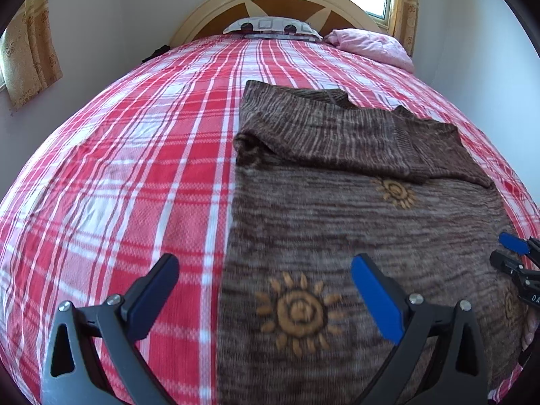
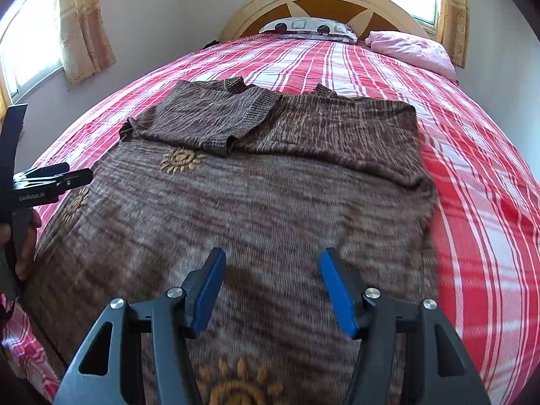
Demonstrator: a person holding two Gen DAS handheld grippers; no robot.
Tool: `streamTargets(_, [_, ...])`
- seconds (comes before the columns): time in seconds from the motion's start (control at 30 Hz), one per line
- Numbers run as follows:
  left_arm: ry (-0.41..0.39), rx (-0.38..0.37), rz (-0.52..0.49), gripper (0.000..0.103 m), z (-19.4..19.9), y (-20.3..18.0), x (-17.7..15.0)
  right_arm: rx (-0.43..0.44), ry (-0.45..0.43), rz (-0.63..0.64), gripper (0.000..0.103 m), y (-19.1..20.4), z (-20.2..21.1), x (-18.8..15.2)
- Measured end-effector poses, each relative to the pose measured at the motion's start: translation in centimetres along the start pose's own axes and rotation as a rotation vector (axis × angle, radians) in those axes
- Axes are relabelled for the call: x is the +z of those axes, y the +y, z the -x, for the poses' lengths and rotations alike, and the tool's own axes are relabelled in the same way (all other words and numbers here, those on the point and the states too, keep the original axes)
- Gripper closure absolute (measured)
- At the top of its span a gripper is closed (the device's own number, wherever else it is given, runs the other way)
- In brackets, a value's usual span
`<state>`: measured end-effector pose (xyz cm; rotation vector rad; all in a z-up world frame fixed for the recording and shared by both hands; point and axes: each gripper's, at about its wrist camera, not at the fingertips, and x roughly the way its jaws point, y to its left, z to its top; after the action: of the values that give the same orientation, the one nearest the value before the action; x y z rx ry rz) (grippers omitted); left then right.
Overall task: Fold small clothes
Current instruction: 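Move the left tool over the sweater's ribbed hem, then close the left tool on the ribbed hem of the sweater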
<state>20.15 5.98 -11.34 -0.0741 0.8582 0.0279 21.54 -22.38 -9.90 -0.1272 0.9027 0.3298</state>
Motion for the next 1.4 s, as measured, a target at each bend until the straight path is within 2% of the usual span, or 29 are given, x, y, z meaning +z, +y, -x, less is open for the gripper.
streamTargets(0.13, [-0.016, -0.014, -0.002, 0.000, 2.3, 0.6, -2.4, 0.011, -0.007, -0.023, 0.043, -0.3, 1.7, -1.9])
streamTargets(0.37, [-0.026, 0.017, 0.003, 0.000, 5.0, 2.1, -6.7, 0.013, -0.004, -0.073, 0.043, -1.8, 4.7, -5.2])
streamTargets(0.67, [-0.020, 0.023, 0.010, 0.000, 6.6, 3.0, -9.5, -0.036, 0.035, -0.148, 0.043, -3.5, 8.3, -9.0])
streamTargets(0.77, [-0.009, 0.002, 0.023, 0.000, 6.5, 2.9, -9.9, -0.038, 0.055, -0.198, 0.043, -4.6, 8.9, -10.5])
streamTargets(0.87, [0.006, -0.012, 0.009, 0.000, 6.2, 2.5, -10.0, 0.004, 0.060, -0.242, 0.043, -5.2, 9.6, -11.3])
streamTargets(0.97, [0.019, -0.023, 0.008, 0.000, 5.8, 2.3, -10.5, 0.090, 0.075, -0.284, 0.043, -5.1, 10.0, -12.0])
streamTargets(1.17, [0.015, -0.033, -0.028, 0.001, 6.3, 1.4, -11.2, 0.115, 0.096, -0.255, 0.043, -3.2, 10.0, -12.7])
streamTargets(1.27, [0.009, -0.047, -0.029, 0.008, 6.7, 1.3, -11.5, 0.127, 0.098, -0.250, 0.044, -2.6, 10.2, -13.2])
streamTargets(1.33, [0.011, -0.055, -0.024, 0.013, 6.9, 1.3, -11.6, 0.158, 0.110, -0.254, 0.048, -2.3, 10.4, -13.6])
streamTargets(1.4, [0.009, -0.061, -0.008, 0.022, 7.2, 1.5, -11.7, 0.173, 0.118, -0.250, 0.049, -2.1, 10.5, -13.9])
